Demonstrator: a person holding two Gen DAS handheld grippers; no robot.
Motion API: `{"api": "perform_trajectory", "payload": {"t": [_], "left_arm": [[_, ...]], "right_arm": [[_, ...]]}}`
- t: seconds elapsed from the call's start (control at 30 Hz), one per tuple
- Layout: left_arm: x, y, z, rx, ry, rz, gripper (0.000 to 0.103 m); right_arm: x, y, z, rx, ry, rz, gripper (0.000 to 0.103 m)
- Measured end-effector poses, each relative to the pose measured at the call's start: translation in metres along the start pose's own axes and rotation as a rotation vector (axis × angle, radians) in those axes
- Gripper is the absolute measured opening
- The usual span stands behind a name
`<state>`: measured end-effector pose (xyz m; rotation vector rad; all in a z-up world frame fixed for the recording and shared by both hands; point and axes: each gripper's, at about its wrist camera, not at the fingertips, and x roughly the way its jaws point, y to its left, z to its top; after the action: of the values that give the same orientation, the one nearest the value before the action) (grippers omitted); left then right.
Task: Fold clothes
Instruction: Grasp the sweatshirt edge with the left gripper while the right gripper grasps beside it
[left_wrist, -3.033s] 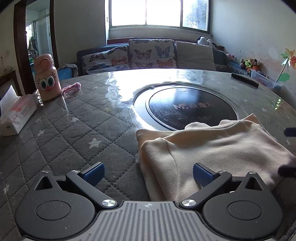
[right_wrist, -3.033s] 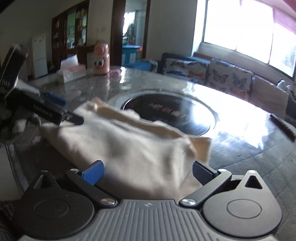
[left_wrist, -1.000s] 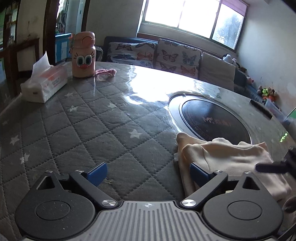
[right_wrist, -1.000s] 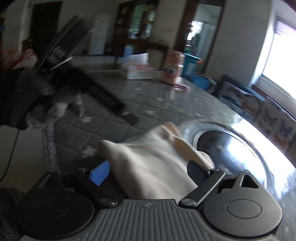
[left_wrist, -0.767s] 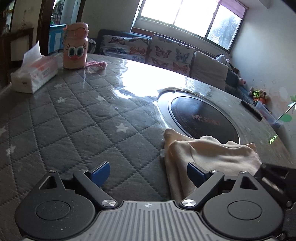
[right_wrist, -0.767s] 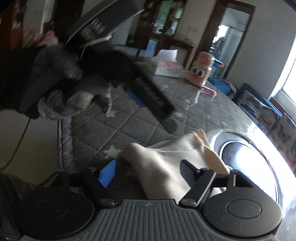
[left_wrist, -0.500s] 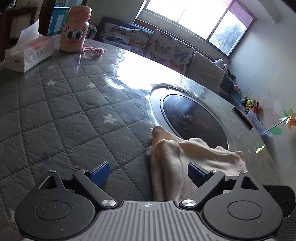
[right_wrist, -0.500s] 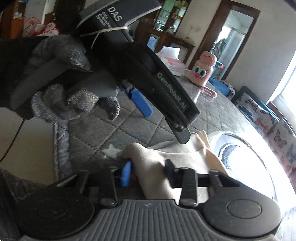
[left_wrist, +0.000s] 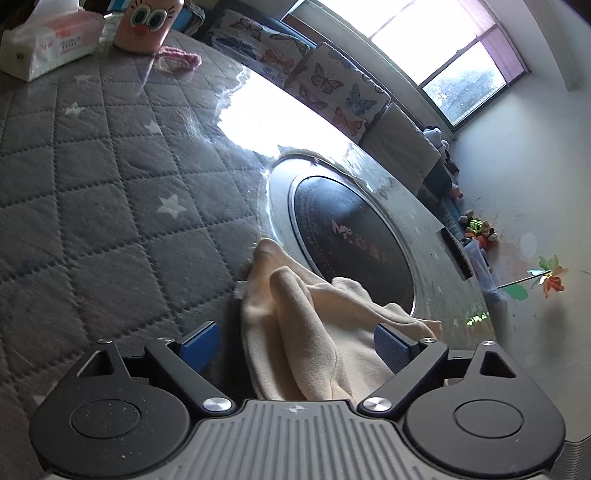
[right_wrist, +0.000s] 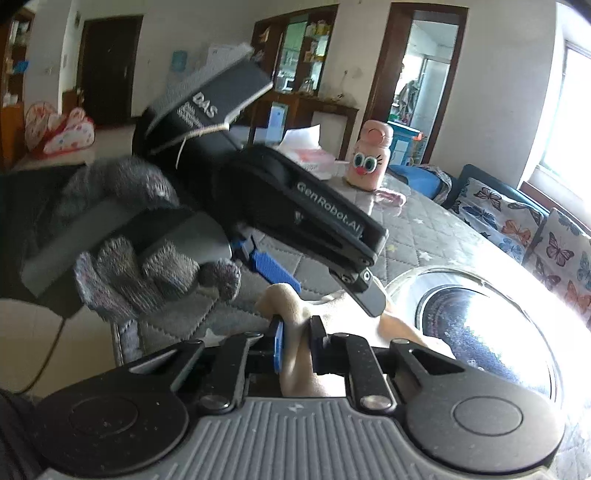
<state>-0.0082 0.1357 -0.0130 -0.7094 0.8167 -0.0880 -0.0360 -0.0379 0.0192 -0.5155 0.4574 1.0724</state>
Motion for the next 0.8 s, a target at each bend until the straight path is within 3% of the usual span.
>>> {"api": "perform_trajectory", "payload": {"t": [0.03, 0.13, 0.2, 0.3, 0.43, 0.57, 0.8], "left_arm": [[0.001, 0.000, 0.000, -0.008, 0.004, -0.007, 0.085], [0.005, 0.002, -0.001, -0.047, 0.021, -0.034, 0.062], [0.009, 0.006, -0.001, -0.071, 0.033, -0.038, 0.038], [0.011, 0.009, 0.000, -0.081, 0.042, -0.035, 0.023], [0.011, 0.010, -0.001, -0.069, 0.041, -0.028, 0.020], [0.011, 0.008, -0.002, -0.054, 0.036, -0.023, 0.020], [0.011, 0.008, -0.002, -0.049, 0.034, -0.022, 0.020]], "right_arm": [[-0.001, -0.002, 0.000, 0.004, -0.006, 0.001, 0.012], [-0.006, -0.005, -0.002, 0.013, -0.015, 0.010, 0.012], [-0.009, -0.006, -0.004, 0.016, -0.018, 0.018, 0.012], [-0.012, -0.008, -0.007, 0.024, -0.017, 0.026, 0.012], [-0.017, -0.018, -0.010, 0.082, -0.011, 0.037, 0.019], [-0.031, -0.028, -0.019, 0.150, -0.008, -0.007, 0.021], [-0.043, -0.084, -0.053, 0.331, 0.045, -0.219, 0.021]]}}
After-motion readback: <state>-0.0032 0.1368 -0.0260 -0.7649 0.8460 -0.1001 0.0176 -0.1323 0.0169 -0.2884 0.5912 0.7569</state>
